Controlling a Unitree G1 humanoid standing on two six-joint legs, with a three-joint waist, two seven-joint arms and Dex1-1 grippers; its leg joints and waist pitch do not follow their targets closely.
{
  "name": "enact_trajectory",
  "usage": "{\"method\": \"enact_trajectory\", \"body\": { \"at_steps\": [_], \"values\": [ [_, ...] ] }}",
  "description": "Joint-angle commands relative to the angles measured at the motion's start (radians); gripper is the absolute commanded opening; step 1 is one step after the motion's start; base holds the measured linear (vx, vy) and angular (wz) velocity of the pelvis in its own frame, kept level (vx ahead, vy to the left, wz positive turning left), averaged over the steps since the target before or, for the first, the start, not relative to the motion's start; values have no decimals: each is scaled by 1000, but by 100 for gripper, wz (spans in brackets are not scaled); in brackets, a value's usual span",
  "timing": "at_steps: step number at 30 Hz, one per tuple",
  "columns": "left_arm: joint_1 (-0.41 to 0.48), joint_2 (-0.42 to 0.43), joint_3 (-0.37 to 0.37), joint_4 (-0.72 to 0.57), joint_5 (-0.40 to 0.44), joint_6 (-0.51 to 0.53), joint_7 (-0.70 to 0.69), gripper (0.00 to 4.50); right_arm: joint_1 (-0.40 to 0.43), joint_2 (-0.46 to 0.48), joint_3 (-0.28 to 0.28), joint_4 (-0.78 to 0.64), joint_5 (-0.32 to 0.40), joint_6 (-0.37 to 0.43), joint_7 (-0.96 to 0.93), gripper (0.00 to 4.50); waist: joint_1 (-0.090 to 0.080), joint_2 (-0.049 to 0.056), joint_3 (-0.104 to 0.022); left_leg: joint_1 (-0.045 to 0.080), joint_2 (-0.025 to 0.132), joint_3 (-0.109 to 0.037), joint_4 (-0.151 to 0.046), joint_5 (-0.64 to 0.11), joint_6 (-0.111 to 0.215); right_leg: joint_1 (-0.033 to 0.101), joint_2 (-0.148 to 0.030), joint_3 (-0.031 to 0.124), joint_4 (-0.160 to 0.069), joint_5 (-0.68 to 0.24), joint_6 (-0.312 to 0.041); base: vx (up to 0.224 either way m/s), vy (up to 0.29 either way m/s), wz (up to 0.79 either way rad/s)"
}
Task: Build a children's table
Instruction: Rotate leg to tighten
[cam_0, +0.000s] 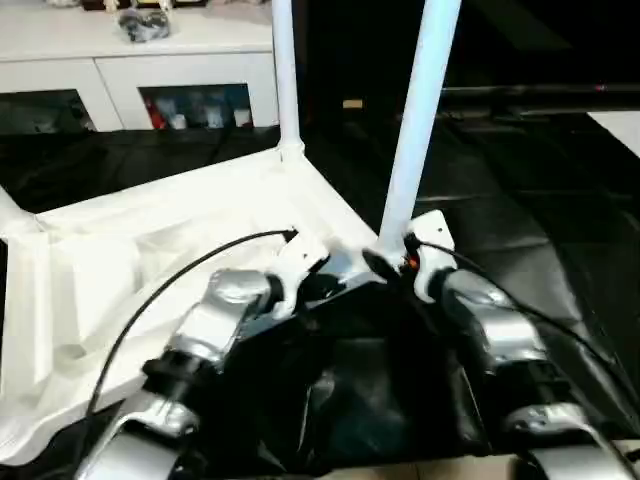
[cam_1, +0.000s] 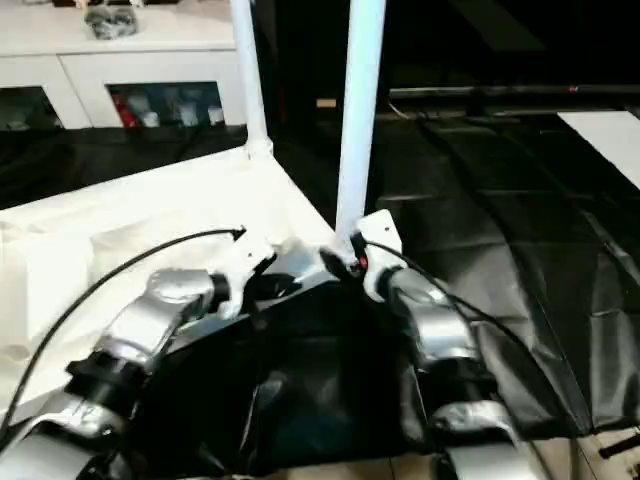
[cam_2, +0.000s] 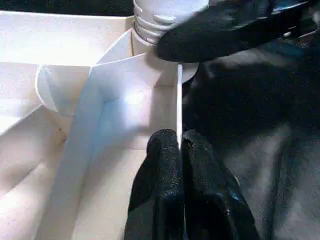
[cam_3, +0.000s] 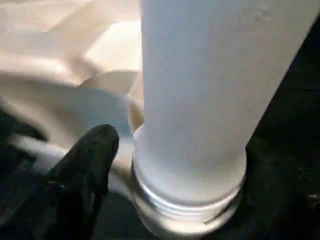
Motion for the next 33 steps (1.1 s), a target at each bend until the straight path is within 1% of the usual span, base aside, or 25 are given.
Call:
{"method": "enact_trajectory", "body": {
  "at_steps": [1, 2, 3, 4, 6, 8, 9, 10, 11, 12, 14, 15, 16, 18, 21, 23, 24, 25, 26, 28, 29, 30, 31, 32, 33],
  "values": [
    [-2, -14, -24, -52, -58, -37, -70, 0, 20, 5, 117, -43, 34, 7, 178, 384, 4, -14, -60, 25, 82, -43, -67, -152, 78, 37, -99, 47, -73, -97, -246, 0, 0, 0],
    [2, -3, -26, -60, -63, -31, -92, 0, 26, -20, 124, -58, 39, 11, 226, 384, 4, -13, -59, 27, 84, -43, -69, -163, 71, 35, -97, 47, -74, -118, -245, 0, 0, 0],
    [4, 6, -29, -64, -66, -30, -112, 0, 32, -42, 133, -71, 41, 10, 271, 384, 5, -10, -59, 28, 84, -43, -68, -170, 67, 34, -97, 48, -75, -126, -245, 0, 0, 0],
    [7, 14, -31, -67, -68, -31, -129, 0, 38, -60, 141, -84, 42, 9, 308, 384, 5, -13, -59, 28, 85, -43, -69, -176, 62, 35, -97, 48, -75, -132, -244, 0, 0, 0],
    [11, 31, -37, -75, -72, -24, -163, 0, 46, -89, 150, -103, 44, 11, 362, 384, 5, -12, -59, 30, 86, -43, -70, -180, 58, 33, -97, 48, -74, -135, -247, 0, 0, 0],
    [14, 44, -42, -81, -77, -26, -188, 0, 48, -106, 156, -114, 50, 12, 387, 384, 7, -12, -60, 29, 85, -43, -69, -171, 59, 33, -97, 48, -72, -121, -252, 0, 0, 0],
    [18, 63, -48, -86, -80, -24, -215, 0, 51, -123, 164, -127, 57, 15, 414, 371, 8, -12, -60, 29, 86, -43, -69, -165, 63, 33, -97, 48, -70, -108, -256, 0, 0, 0],
    [19, 73, -51, -88, -81, -22, -229, 0, 52, -131, 169, -134, 58, 16, 428, 371, 9, -11, -62, 28, 86, -42, -67, -155, 68, 34, -97, 47, -68, -90, -260, 0, 0, 0],
    [20, 81, -53, -89, -81, -22, -240, 0, 53, -136, 173, -137, 57, 16, 437, 361, 10, -9, -62, 28, 85, -42, -66, -149, 71, 34, -97, 47, -68, -82, -261, 0, 0, 0],
    [22, 94, -56, -91, -81, -24, -256, 0, 54, -144, 179, -142, 55, 16, 450, 361, 11, -9, -63, 29, 86, -41, -66, -141, 78, 32, -95, 46, -65, -62, -268, 0, 0, 0],
    [24, 108, -55, -91, -79, -28, -271, 0, 55, -149, 183, -147, 52, 16, 459, 336, 13, -9, -62, 29, 86, -41, -65, -144, 79, 31, -96, 47, -66, -66, -270, 0, 0, 0],
    [25, 112, -54, -91, -78, -30, -278, 0, 57, -149, 183, -149, 51, 18, 464, 330, 15, -10, -61, 29, 86, -40, -65, -155, 73, 31, -97, 47, -68, -84, -269, 0, 0, 0],
    [29, 126, -54, -94, -71, -33, -291, 0, 59, -147, 183, -152, 46, 18, 466, 324, 17, -8, -61, 30, 87, -42, -68, -164, 65, 31, -98, 47, -70, -104, -264, 0, 0, 0],
    [31, 132, -55, -97, -73, -32, -296, 0, 63, -144, 185, -156, 42, 19, 468, 298, 17, -9, -61, 31, 88, -42, -69, -168, 56, 31, -97, 47, -68, -108, -262, 0, 0, 0],
    [32, 136, -55, -99, -74, -30, -293, 0, 67, -143, 191, -160, 42, 21, 467, 286, 16, -9, -61, 32, 87, -42, -70, -178, 46, 30, -97, 48, -68, -109, -262, 0, 0, 0],
    [33, 136, -54, -98, -75, -31, -285, 0, 75, -143, 199, -170, 45, 24, 467, 277, 17, -13, -61, 31, 86, -41, -68, -166, 49, 32, -98, 49, -68, -98, -261, 0, 0, 0],
    [34, 134, -53, -97, -75, -31, -279, 0, 79, -143, 202, -174, 47, 26, 467, 276, 18, -11, -62, 31, 86, -42, -68, -161, 52, 31, -98, 48, -67, -95, -261, 0, 0, 0],
    [34, 134, -53, -97, -75, -31, -277, 0, 79, -143, 202, -174, 47, 26, 467, 274, 18, -12, -62, 30, 86, -41, -67, -157, 54, 32, -97, 48, -66, -90, -260, 0, 0, 0],
    [32, 125, -48, -92, -71, -30, -258, 0, 84, -136, 200, -177, 48, 27, 459, 273, 18, -13, -63, 30, 86, -42, -67, -151, 58, 32, -97, 48, -65, -86, -261, 0, 0, 0],
    [25, 108, -39, -79, -66, -28, -220, 0, 87, -119, 189, -174, 52, 31, 434, 272, 19, -12, -62, 31, 86, -41, -66, -154, 59, 31, -98, 48, -68, -97, -259, 0, 0, 0],
    [21, 101, -35, -74, -64, -27, -206, 0, 87, -112, 184, -172, 54, 34, 424, 272, 20, -15, -61, 31, 86, -41, -67, -156, 58, 30, -98, 49, -69, -108, -257, 0, 0, 0],
    [21, 101, -35, -74, -64, -27, -206, 0, 87, -112, 184, -172, 54, 34, 424, 272, 20, -15, -61, 31, 86, -41, -67, -156, 58, 30, -98, 49, -69, -108, -257, 0, 0, 0],
    [-3, 56, -17, -38, -47, -25, -116, 0, 73, -55, 151, -126, 39, 31, 304, 272, 18, -15, -57, 33, 86, -40, -70, -178, 47, 25, -97, 50, -74, -149, -252, 0, 0, 0],
    [-15, 35, -11, -21, -40, -25, -79, 0, 64, -28, 136, -101, 30, 30, 246, 272, 17, -17, -55, 35, 84, -42, -71, -203, 30, 24, -100, 51, -79, -200, -246, 0, 0, 0],
    [-35, 1, -4, 8, -24, -24, -12, 0, 49, 16, 113, -56, 18, 29, 151, 272, 12, -17, -51, 38, 82, -45, -75, -239, 7, 20, -101, 51, -88, -269, -233, 0, 0, 0]
  ]
}}
